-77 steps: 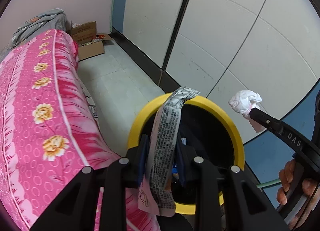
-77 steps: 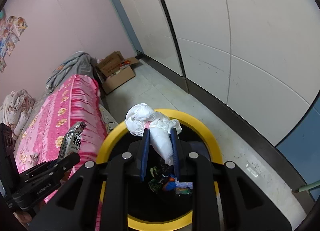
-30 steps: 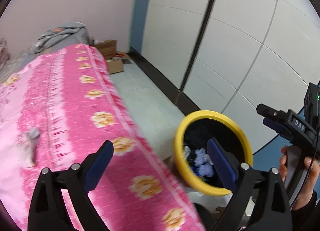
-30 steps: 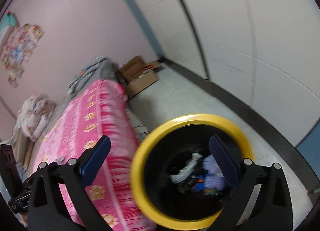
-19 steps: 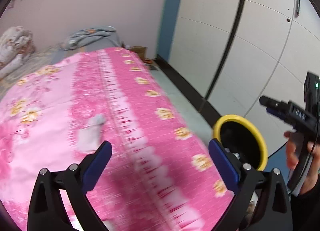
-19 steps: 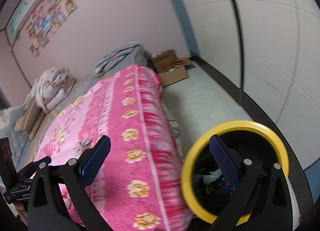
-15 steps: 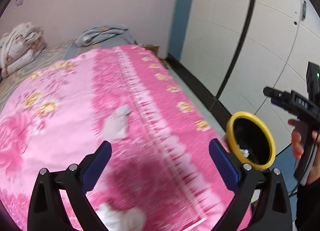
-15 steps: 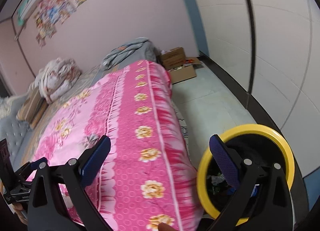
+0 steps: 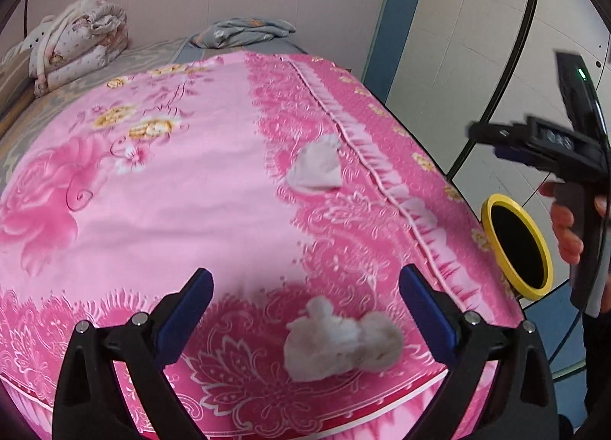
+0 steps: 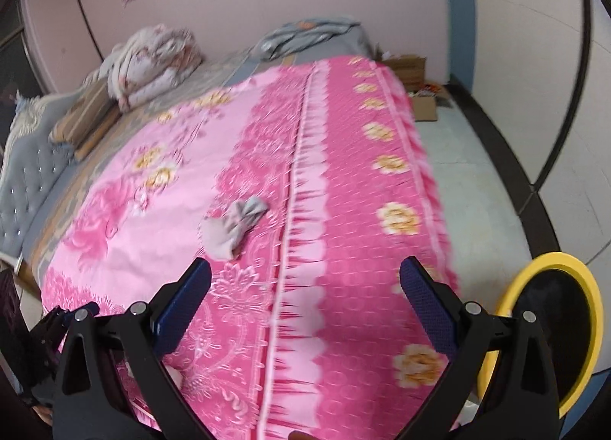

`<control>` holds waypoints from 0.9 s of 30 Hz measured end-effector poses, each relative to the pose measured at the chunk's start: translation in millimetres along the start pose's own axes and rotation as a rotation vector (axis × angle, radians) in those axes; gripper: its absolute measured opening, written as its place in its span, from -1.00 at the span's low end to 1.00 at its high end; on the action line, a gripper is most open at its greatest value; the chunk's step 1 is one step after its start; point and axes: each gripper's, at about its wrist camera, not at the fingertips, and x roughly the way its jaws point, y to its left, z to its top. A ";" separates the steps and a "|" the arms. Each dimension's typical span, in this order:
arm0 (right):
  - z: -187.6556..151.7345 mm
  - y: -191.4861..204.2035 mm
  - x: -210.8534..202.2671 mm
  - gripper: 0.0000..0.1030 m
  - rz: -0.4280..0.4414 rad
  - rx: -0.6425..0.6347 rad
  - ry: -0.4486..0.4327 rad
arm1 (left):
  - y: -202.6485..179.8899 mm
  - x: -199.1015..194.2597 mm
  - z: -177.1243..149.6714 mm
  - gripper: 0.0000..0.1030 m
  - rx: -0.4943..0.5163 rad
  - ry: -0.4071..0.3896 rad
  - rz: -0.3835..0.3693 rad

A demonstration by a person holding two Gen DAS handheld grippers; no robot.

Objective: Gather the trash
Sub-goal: 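Move both tools back to the bed toward the pink bundle and crumpled tissue, then grasp the pink tied cloth bundle with the right gripper while the left grasps the crumpled white tissue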

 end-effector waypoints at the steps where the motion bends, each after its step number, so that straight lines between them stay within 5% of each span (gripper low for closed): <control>1: 1.1 4.6 7.1 0.84 0.005 -0.004 0.015 | 0.9 3.3 -3.3 0.83 0.002 0.005 -0.001; 15: 27.7 56.8 121.2 0.84 0.024 0.034 0.283 | 4.1 38.2 -23.1 0.82 -0.047 0.050 -0.107; 23: 35.5 73.8 164.7 0.82 -0.013 0.022 0.326 | 5.2 47.9 -28.3 0.74 -0.071 0.032 -0.144; 27: 34.8 81.9 178.9 0.62 -0.035 -0.003 0.332 | 7.4 50.6 -32.5 0.58 -0.084 0.016 -0.151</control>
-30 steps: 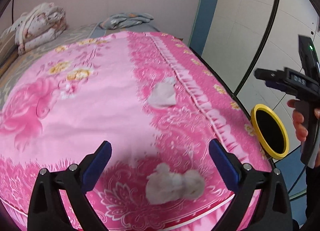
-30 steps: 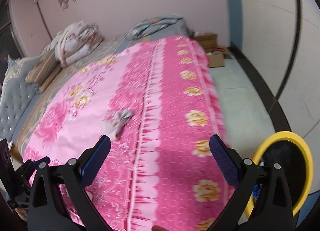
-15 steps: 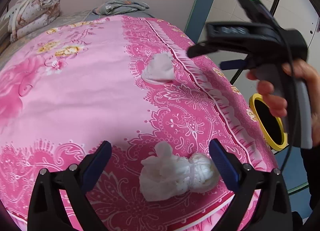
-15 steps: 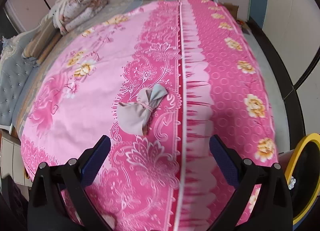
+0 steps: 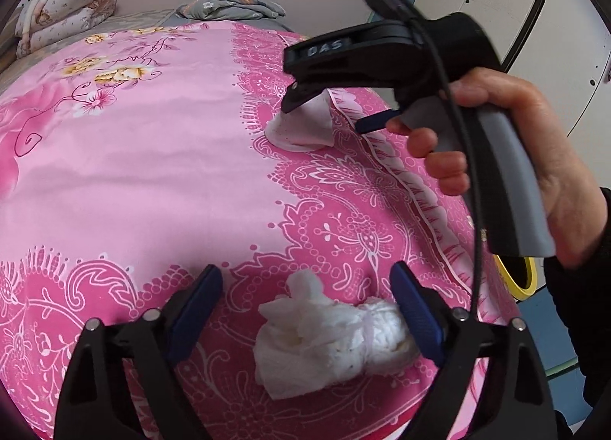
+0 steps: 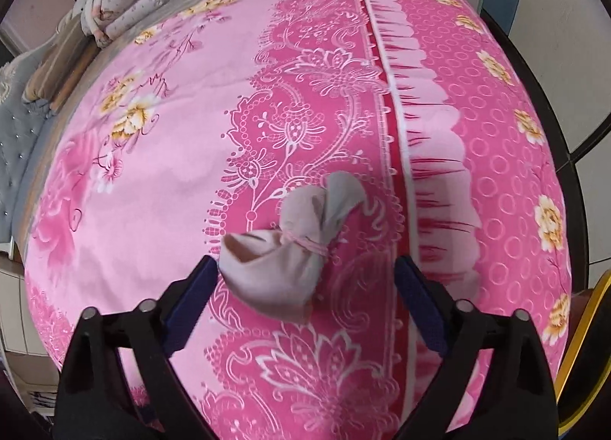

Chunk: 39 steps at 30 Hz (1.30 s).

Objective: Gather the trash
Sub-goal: 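Grasp the pink tied cloth bundle with the right gripper while the left grasps the crumpled white tissue, then carry the pink bundle and white tissue over the yellow-rimmed bin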

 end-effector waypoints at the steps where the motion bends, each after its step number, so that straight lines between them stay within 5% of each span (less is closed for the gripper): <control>1: 0.9 2.4 4.0 0.55 -0.004 -0.006 0.005 | -0.3 -0.3 -0.5 0.48 0.000 -0.004 -0.003; 3: 1.5 6.7 12.1 0.39 -0.024 -0.015 0.015 | -1.4 -1.7 -1.5 0.27 -0.002 -0.012 -0.014; 5: 1.0 8.6 14.6 0.23 -0.029 -0.020 0.013 | -3.4 -3.7 -3.5 -0.15 -0.001 -0.013 -0.050; 7: -0.4 13.2 14.5 -0.07 -0.024 -0.043 0.002 | -7.9 -5.4 -5.5 -0.28 0.014 -0.016 -0.079; 10: -3.8 17.8 13.5 -0.24 -0.021 -0.063 -0.010 | -10.1 -6.7 -6.1 -0.38 0.034 -0.024 -0.085; 19: -16.5 4.0 -14.2 -0.35 0.067 -0.017 -0.056 | 1.2 -16.6 0.1 -0.60 -0.011 -0.032 -0.113; 22: -24.3 -2.7 -30.7 -0.35 0.085 -0.009 -0.081 | -0.6 -21.4 -0.7 -0.92 -0.005 -0.031 -0.095; 39: -74.2 -63.3 -127.2 -0.35 0.128 0.036 -0.229 | -11.7 -44.8 2.8 -0.92 0.021 -0.039 -0.078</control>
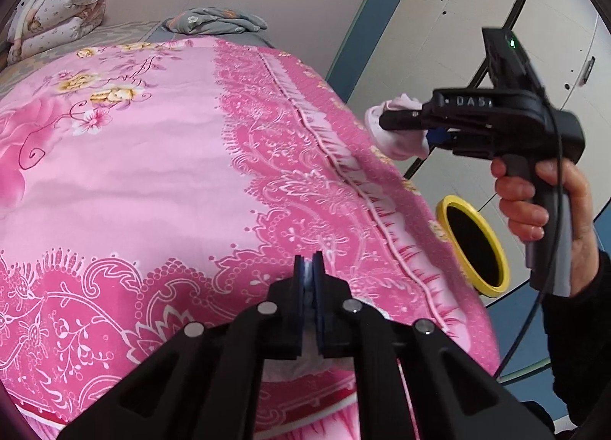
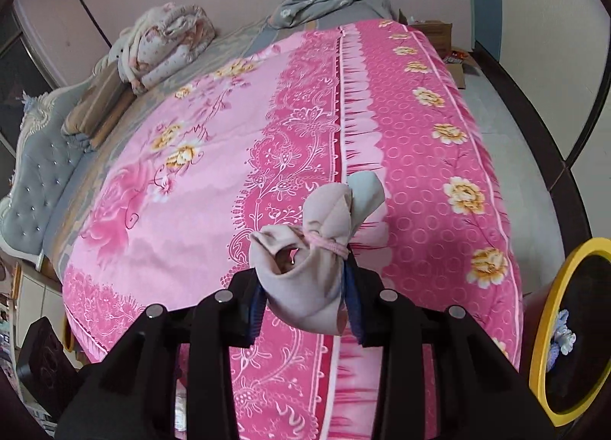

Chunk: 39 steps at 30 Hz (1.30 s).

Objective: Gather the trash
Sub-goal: 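Carry the pink bundle and white tissue over the yellow-rimmed bin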

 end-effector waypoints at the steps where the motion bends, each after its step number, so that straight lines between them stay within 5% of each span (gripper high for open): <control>1: -0.8 -1.9 -3.7 -0.35 0.000 0.001 -0.004 | -1.1 -3.1 0.3 -0.92 0.005 -0.005 0.004; 19: -27.3 -33.1 -72.1 -0.35 0.062 0.027 -0.073 | -55.5 -48.8 30.2 -0.93 0.028 -0.103 0.031; 29: -42.0 -105.7 -126.3 -0.35 0.028 0.134 -0.163 | -117.1 -37.3 54.4 -0.93 0.102 -0.135 0.025; 39: -50.8 -188.1 -169.0 -0.35 -0.060 0.259 -0.242 | -176.3 1.1 83.9 -0.93 0.188 -0.127 -0.057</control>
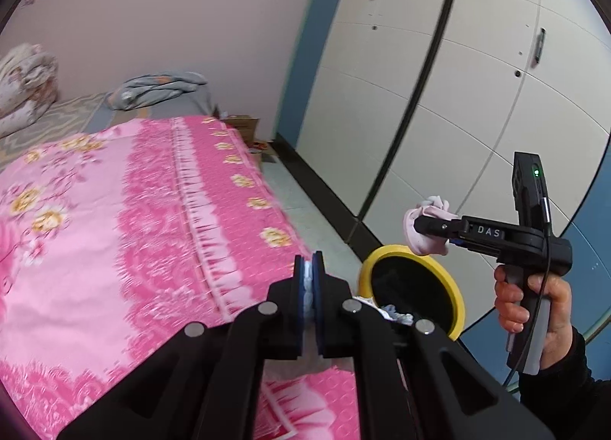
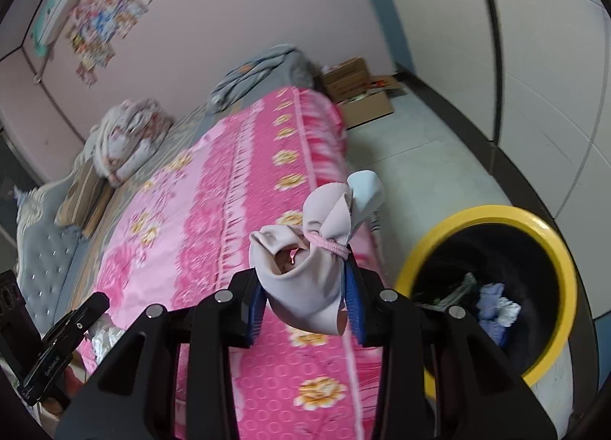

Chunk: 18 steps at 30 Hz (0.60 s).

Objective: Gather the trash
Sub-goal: 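Carry the pink bundle and white tissue over the yellow-rimmed bin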

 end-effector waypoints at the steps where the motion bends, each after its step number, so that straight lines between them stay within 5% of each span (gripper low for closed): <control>1: 2.3 -8.1 -2.7 -0.35 -0.008 0.011 -0.005 | -4.7 3.8 2.4 -0.93 0.011 -0.002 -0.002; 18: 33.9 -89.6 -57.7 -0.35 -0.130 0.098 -0.148 | -89.5 55.6 46.0 -0.92 0.146 -0.027 -0.084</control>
